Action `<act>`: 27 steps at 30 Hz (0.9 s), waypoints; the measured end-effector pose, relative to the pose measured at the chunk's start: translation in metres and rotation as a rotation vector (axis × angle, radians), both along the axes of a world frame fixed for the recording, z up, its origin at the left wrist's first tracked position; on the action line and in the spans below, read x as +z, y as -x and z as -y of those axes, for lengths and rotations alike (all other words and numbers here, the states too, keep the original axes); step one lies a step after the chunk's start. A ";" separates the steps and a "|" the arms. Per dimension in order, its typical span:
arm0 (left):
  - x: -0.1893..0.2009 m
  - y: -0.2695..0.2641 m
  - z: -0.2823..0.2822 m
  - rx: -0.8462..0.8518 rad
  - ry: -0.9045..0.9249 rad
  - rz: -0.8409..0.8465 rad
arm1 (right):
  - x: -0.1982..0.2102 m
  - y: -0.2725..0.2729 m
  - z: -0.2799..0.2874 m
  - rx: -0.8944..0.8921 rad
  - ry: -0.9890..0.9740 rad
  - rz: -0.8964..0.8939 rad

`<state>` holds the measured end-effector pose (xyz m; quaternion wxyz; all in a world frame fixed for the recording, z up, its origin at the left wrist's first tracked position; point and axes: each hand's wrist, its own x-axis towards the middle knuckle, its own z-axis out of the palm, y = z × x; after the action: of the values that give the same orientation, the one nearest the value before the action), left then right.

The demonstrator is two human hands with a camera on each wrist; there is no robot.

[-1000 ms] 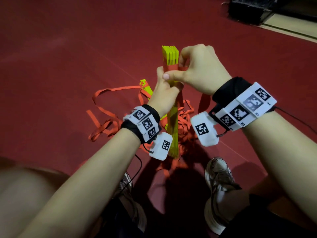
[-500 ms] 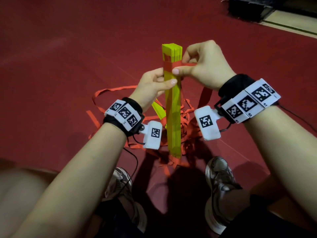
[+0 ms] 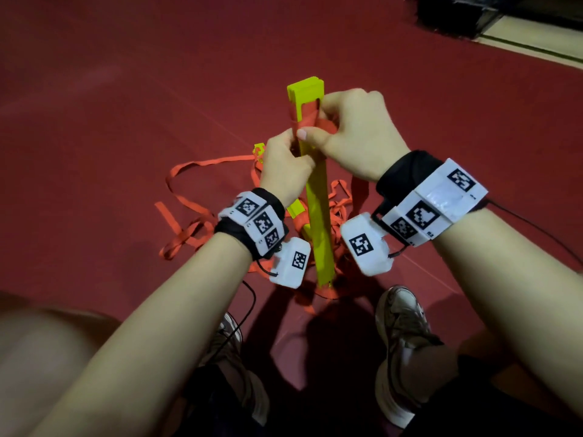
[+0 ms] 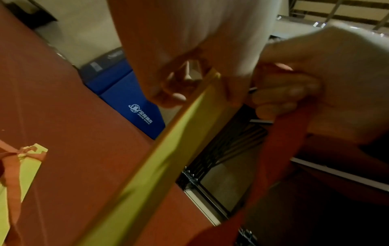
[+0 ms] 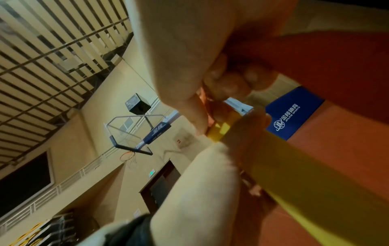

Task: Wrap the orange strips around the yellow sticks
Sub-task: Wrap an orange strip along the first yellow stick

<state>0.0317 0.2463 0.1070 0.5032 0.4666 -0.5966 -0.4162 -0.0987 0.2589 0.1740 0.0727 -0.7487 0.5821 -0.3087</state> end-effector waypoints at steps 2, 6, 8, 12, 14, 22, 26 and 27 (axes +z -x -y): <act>-0.001 0.005 -0.002 0.077 0.046 0.116 | -0.003 -0.004 -0.002 -0.031 0.006 -0.002; 0.000 0.009 -0.008 0.082 0.112 0.144 | -0.003 -0.001 -0.006 -0.103 0.033 0.003; -0.002 0.007 -0.010 0.007 0.116 0.163 | -0.003 0.003 -0.005 -0.102 0.046 0.001; 0.003 0.003 -0.008 -0.165 0.052 0.068 | -0.004 0.017 0.001 -0.010 0.052 0.061; 0.009 -0.004 -0.002 -0.260 0.023 0.047 | -0.005 0.022 0.002 0.038 0.070 0.072; 0.012 -0.015 0.007 -0.234 0.073 0.106 | -0.008 0.028 0.001 0.069 0.084 0.021; 0.009 -0.015 0.007 -0.017 0.154 0.196 | -0.007 0.030 0.002 0.029 0.108 0.029; 0.009 -0.015 0.006 0.026 0.164 0.215 | -0.008 0.030 0.004 0.017 0.104 0.026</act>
<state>0.0468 0.2403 0.1163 0.4782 0.4735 -0.6730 -0.3068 -0.1289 0.2553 0.1663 0.0436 -0.7523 0.5579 -0.3475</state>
